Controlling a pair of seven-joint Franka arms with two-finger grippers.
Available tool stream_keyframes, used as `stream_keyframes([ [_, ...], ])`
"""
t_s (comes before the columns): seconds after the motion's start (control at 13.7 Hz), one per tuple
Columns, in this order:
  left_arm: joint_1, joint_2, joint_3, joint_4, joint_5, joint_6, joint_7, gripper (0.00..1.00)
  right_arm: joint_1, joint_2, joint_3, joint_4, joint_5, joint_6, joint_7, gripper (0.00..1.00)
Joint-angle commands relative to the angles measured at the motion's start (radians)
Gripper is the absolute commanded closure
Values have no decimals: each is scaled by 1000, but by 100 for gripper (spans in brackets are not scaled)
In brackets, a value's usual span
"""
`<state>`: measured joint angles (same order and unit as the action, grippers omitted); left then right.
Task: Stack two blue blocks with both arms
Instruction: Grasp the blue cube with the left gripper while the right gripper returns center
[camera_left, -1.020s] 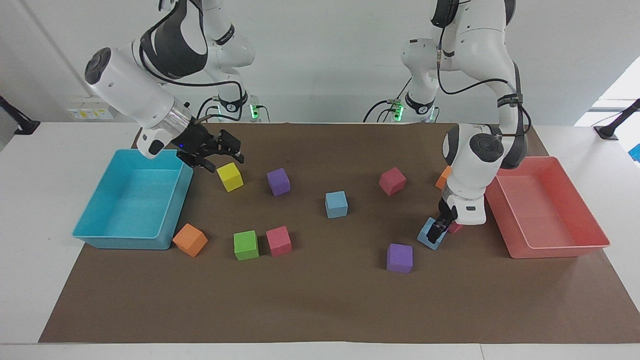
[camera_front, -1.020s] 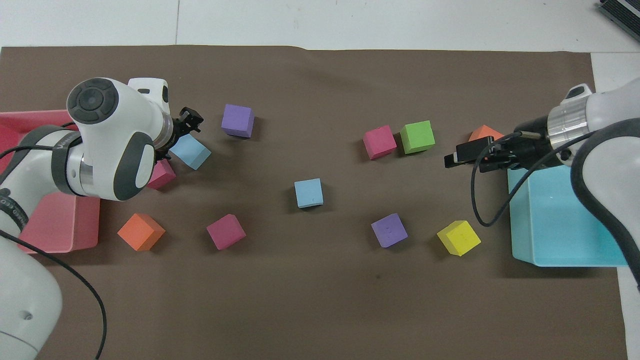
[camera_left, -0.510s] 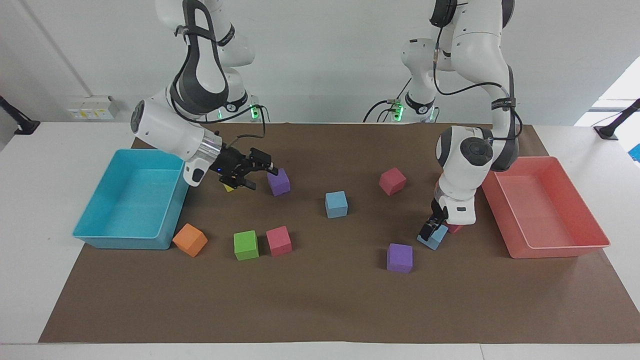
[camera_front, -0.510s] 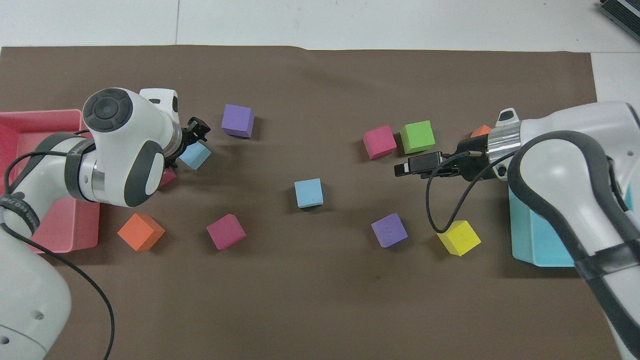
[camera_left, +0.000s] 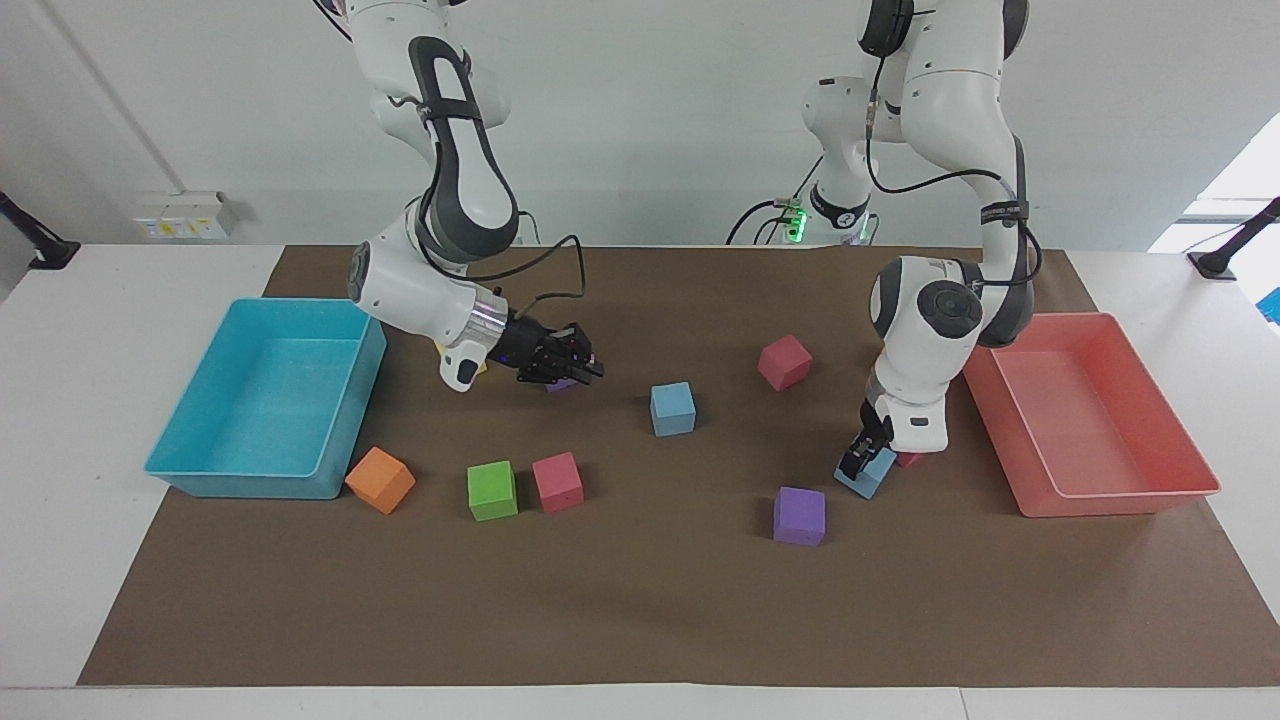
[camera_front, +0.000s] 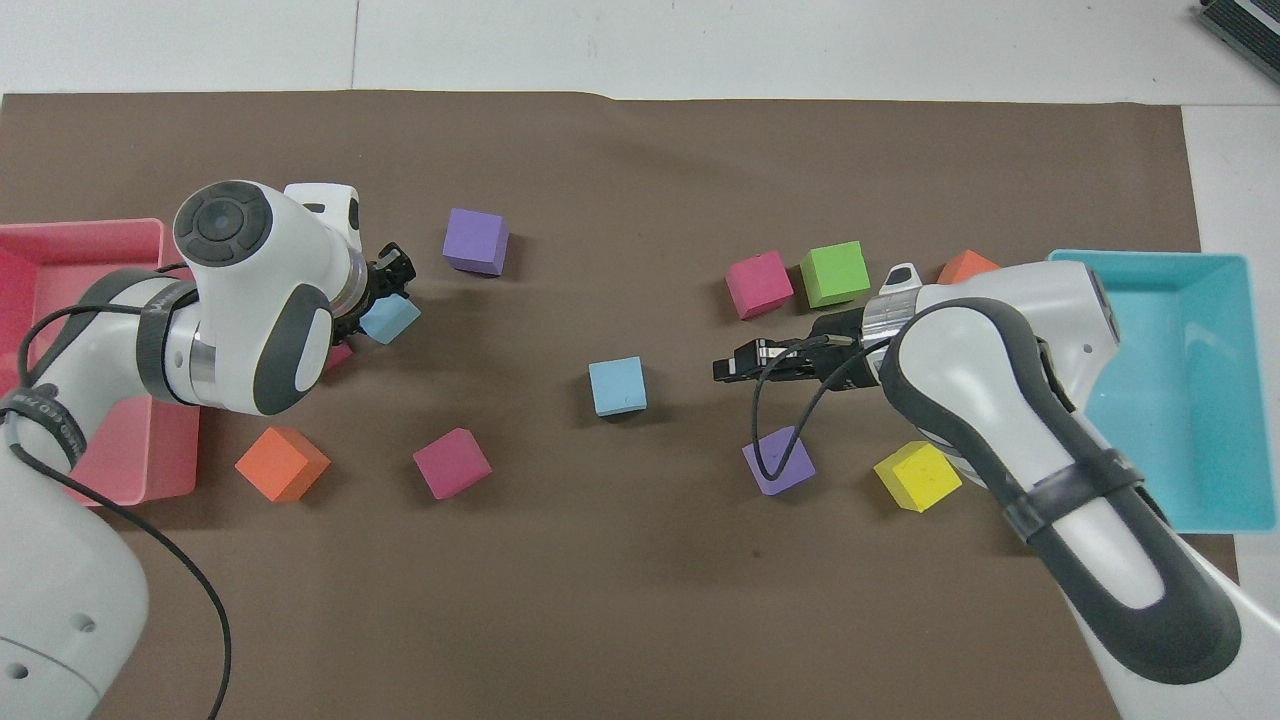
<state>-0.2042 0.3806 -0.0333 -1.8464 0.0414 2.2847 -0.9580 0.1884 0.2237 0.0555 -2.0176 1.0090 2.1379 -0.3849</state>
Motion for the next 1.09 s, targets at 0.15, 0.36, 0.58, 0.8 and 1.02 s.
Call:
stream_keyframes([
  [0.15,2,-3,12,-13,23,24,-22,81,14,95,4,2,137,40,-147,100],
  [0.36,-3,-3,12,-4,21,24,-22,99,32,130,6,-1,228,54,-176,100],
  [0.58,5,-11,12,1,20,24,-21,100,48,155,4,-1,306,56,-224,100],
  [0.8,5,-40,16,7,20,16,-8,100,48,161,3,-3,306,57,-229,100],
  [1.02,5,-92,18,-2,21,-36,34,100,48,172,4,-1,307,76,-243,100],
])
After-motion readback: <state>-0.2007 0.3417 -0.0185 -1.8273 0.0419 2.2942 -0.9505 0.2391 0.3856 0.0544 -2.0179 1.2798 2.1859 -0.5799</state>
